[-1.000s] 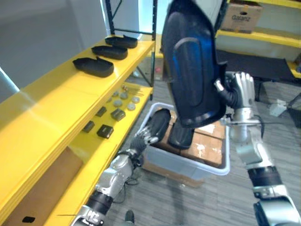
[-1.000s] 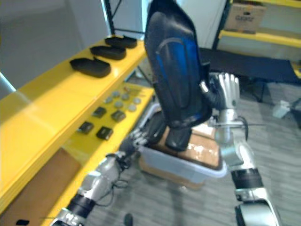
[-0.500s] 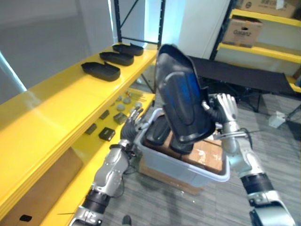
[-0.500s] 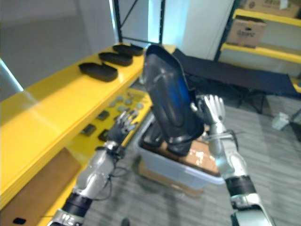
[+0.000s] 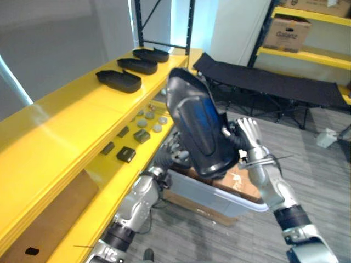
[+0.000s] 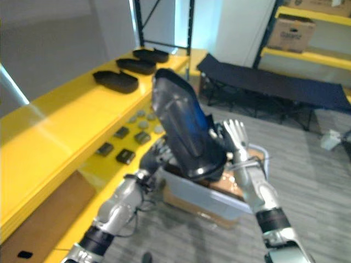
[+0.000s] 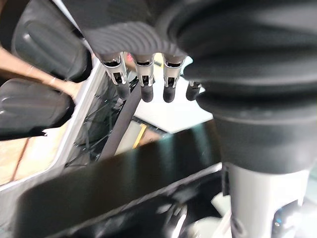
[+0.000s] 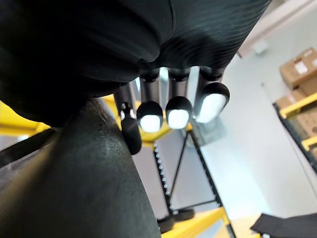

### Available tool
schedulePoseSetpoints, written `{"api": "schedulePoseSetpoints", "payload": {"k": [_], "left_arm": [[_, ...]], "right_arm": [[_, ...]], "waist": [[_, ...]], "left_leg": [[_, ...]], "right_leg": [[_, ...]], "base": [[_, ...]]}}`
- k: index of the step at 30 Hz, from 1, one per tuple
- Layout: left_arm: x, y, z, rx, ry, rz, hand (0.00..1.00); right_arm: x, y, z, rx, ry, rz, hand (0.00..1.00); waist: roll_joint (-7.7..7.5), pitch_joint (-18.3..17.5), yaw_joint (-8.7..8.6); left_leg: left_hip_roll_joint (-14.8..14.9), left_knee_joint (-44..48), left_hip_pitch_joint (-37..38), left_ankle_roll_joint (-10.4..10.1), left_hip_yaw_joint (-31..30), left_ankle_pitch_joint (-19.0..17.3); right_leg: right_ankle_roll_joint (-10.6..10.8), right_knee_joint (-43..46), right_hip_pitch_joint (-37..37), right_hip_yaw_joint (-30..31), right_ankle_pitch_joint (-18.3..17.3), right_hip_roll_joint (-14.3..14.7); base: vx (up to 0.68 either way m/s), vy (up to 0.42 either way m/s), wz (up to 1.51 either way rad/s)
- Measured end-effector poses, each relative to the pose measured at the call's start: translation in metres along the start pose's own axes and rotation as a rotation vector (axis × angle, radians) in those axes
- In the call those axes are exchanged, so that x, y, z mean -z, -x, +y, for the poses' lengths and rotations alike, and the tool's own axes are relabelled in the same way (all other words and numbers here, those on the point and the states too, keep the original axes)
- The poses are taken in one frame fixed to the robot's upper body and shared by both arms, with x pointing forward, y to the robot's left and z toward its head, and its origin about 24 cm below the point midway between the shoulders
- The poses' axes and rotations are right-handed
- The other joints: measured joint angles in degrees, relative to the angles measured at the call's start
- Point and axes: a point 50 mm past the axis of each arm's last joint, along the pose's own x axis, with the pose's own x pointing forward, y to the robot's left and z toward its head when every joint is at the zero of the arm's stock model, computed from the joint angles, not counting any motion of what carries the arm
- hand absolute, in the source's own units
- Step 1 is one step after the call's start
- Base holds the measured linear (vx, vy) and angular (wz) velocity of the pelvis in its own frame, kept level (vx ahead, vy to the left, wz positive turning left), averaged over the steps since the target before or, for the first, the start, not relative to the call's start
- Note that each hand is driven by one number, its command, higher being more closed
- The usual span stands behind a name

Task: Walk over and take plastic housings, then place them on the shelf

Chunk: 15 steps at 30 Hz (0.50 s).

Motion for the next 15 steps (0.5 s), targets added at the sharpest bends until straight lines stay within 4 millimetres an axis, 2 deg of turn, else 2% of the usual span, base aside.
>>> {"api": "schedulePoseSetpoints", "payload": {"k": [7, 10, 15], "left_arm": [[0.023, 0.001, -0.004, 0.050, -0.040, 0.093, 0.00], [0.028, 0.003, -0.003, 0.046, -0.041, 0.114, 0.00], [0.034, 0.007, -0.001, 0.033, -0.069, 0.135, 0.00]], "right_arm": [[-0.004, 0.003, 0.016, -0.065, 0.006, -0.006, 1.00], [-0.011, 0.005, 0.023, -0.092, 0.012, -0.035, 1.00], [-0.009, 0.010, 0.034, -0.136, 0.035, -0.030, 1.00]], "waist": [[0.03, 0.00, 0.37], [0.02, 0.01, 0.40], [-0.25, 0.17, 0.90]], "left_leg": [[0.39, -0.03, 0.85, 0.13, -0.27, -0.19], [0.71, -0.03, 0.88, -0.02, -0.24, -0.18], [0.77, -0.03, 0.78, -0.03, -0.07, -0.13]], "right_leg": [[-0.55, 0.31, 0.72, 0.09, -0.54, 0.38], [-0.41, 0.33, 0.67, 0.15, -0.96, 0.47], [-0.34, 0.03, 0.45, 0.28, -0.95, 0.46]], "base": [[-0.03, -0.001, 0.00], [-0.03, 0.002, -0.01], [0.00, 0.000, 0.00]]}}
